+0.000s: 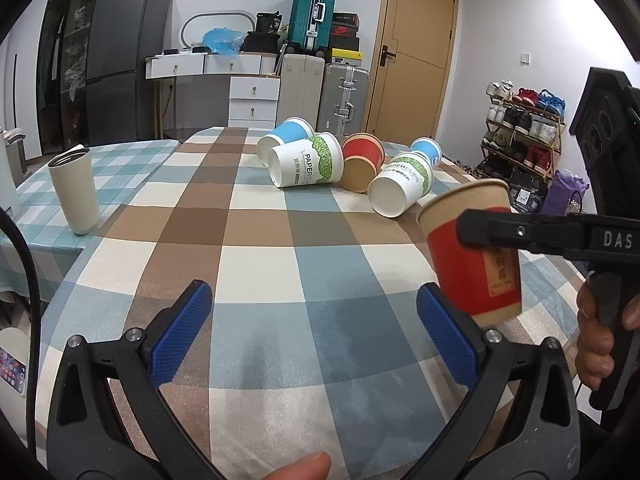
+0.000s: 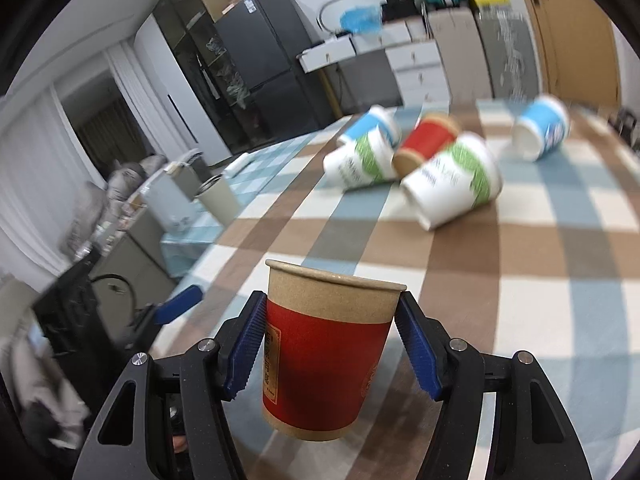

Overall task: Flip cup upright
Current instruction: 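Lower the upright red cup onto the tablecloth with the right tool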

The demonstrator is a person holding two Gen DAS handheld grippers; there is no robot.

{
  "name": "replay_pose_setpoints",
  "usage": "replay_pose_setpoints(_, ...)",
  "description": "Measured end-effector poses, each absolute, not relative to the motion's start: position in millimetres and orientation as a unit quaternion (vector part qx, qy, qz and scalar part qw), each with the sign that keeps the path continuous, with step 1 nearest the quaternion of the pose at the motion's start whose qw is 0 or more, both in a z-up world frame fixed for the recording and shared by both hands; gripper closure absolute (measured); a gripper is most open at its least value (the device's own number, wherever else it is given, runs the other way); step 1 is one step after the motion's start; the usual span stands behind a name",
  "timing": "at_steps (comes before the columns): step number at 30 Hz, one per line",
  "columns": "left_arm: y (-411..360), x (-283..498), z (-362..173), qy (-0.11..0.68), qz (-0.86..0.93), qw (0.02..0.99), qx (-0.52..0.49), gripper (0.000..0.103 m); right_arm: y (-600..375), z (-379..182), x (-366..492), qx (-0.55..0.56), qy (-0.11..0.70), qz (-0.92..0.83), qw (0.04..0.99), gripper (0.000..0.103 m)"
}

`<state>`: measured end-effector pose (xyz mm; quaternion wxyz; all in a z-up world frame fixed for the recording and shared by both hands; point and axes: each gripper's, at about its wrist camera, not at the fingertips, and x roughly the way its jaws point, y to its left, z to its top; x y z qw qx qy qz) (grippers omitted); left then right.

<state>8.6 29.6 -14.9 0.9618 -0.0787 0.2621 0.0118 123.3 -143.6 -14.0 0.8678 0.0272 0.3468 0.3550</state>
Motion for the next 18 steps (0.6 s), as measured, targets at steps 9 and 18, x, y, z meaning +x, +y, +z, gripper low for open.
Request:
replay_pose_setpoints(9,30,9,-15,0.262,0.011,0.962,-0.079,0.001,-118,-15,136,-0.024,0.315,0.317,0.894,0.037)
replay_pose_setpoints(18,30,9,-15,0.262,0.012,0.962,-0.078,0.001,-109,-22,151,-0.033,0.322,0.3,0.897,0.037)
